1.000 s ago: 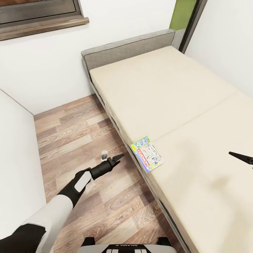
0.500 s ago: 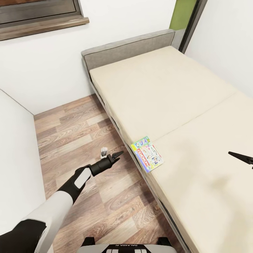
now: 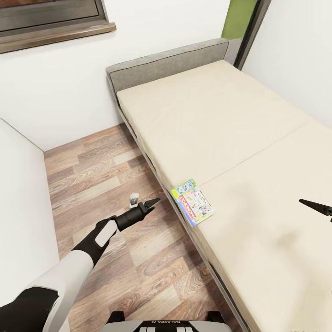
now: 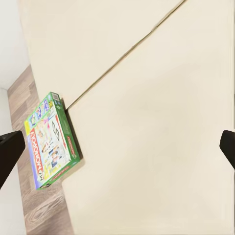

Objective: Put all the toys in the child's room - the three board games (two on the bed and one on the table), the two jigsaw puzzles on the table, and the tennis ball on the table - inside the toy box on the table in the child's room.

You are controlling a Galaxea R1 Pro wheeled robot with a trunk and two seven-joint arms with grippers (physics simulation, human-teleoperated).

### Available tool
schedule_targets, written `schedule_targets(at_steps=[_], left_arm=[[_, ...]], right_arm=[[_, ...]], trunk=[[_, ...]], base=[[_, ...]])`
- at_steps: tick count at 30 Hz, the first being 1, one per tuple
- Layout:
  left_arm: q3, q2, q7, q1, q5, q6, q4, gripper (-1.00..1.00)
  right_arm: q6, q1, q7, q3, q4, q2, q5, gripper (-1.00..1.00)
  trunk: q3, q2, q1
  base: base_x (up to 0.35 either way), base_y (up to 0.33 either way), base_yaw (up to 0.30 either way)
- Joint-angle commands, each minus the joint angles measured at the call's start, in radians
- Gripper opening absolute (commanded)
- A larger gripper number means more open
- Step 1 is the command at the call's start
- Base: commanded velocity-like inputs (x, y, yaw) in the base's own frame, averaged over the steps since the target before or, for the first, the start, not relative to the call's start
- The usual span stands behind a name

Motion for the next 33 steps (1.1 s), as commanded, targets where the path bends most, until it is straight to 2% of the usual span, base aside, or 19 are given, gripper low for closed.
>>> schedule_targets(at_steps=[1, 13, 33], left_arm=[[-0.002, 0.001, 0.000, -0.001, 0.010, 0.008, 0.001, 1.00], [0.001, 0.010, 0.002, 0.002, 0.010, 0.008, 0.009, 1.00], [0.003, 0.015, 0.008, 0.002, 0.012, 0.004, 0.036, 1.00]], right_arm=[[0.009, -0.001, 0.006, -0.001, 0.000, 0.000, 0.004, 1.00], [0.009, -0.001, 0.006, 0.000, 0.000, 0.000, 0.002, 1.00], [0.009, -0.001, 0.006, -0.001, 0.000, -0.001, 0.003, 1.00]], trunk=[[0.000, 0.000, 0.000], [0.000, 0.000, 0.000], [0.000, 0.000, 0.000]], base=[[0.000, 0.000, -0.112], [0.000, 0.000, -0.093], [0.000, 0.000, -0.012]])
